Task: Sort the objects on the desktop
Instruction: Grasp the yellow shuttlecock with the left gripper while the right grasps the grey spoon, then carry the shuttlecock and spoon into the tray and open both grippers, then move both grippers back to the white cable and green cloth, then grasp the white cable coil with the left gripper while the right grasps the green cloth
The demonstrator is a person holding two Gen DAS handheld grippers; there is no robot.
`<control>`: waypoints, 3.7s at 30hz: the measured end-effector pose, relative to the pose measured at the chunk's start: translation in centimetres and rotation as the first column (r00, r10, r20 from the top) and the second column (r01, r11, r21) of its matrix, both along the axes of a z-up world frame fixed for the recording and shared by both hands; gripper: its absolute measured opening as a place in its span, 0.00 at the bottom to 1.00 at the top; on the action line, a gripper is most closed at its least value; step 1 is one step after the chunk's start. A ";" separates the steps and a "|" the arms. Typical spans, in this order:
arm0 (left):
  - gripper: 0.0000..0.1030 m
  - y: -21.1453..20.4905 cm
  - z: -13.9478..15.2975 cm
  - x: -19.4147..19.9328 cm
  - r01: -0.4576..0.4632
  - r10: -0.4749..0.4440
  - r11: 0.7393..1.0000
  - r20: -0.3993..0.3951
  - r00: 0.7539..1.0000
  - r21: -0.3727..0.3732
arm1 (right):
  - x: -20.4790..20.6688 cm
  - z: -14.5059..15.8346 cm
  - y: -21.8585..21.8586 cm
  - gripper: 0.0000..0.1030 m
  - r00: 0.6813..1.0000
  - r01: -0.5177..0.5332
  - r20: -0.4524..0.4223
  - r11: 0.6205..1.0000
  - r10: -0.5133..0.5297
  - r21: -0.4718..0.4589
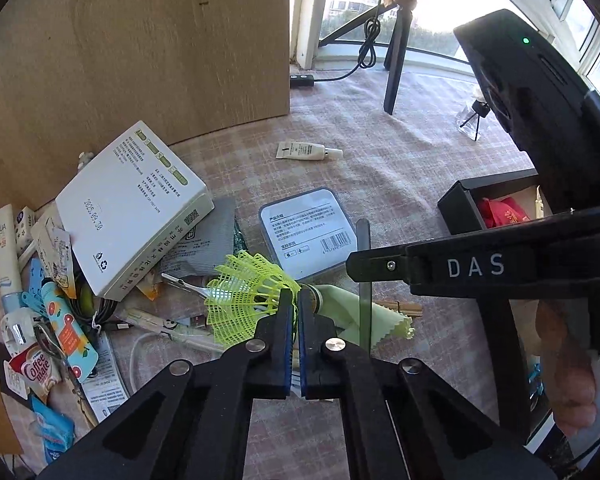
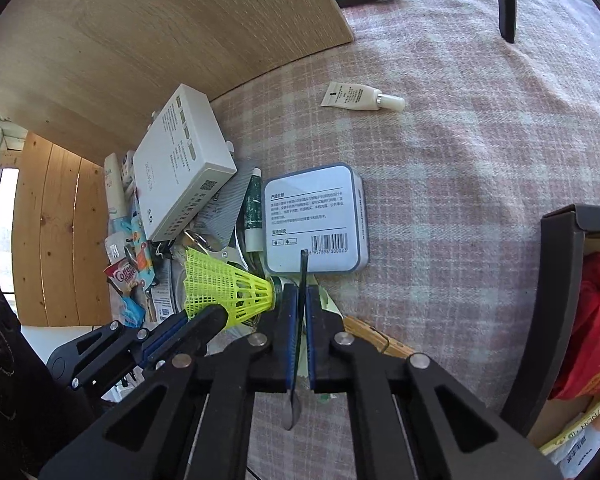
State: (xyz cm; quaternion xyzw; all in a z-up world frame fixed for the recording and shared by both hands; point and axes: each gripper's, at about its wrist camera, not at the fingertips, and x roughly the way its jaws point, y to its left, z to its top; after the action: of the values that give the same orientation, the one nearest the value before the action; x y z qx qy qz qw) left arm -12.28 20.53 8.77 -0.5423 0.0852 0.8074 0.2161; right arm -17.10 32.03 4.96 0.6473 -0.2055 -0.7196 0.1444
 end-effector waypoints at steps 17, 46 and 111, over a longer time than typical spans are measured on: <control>0.01 0.8 5.5 4.3 0.035 -0.029 0.997 -0.076 0.997 0.075 | 5.8 9.0 8.4 0.04 0.988 0.010 -0.155 1.000 -0.012 -0.014; 0.41 21.7 8.8 17.1 0.465 -0.452 0.880 -0.127 0.883 0.094 | 17.1 15.0 30.2 0.50 0.890 0.404 -0.339 0.870 -0.304 0.281; 0.16 -4.0 -5.8 1.4 -0.450 0.422 0.892 0.267 0.866 0.051 | 3.3 -1.6 -2.1 0.05 0.952 -0.298 -0.021 0.937 0.306 0.180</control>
State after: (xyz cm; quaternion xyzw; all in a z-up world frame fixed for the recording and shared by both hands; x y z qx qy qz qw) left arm -10.85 16.54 2.97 -0.6315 -0.1127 0.7642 0.0671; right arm -13.81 29.95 3.31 0.6637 -0.0361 -0.7197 0.2007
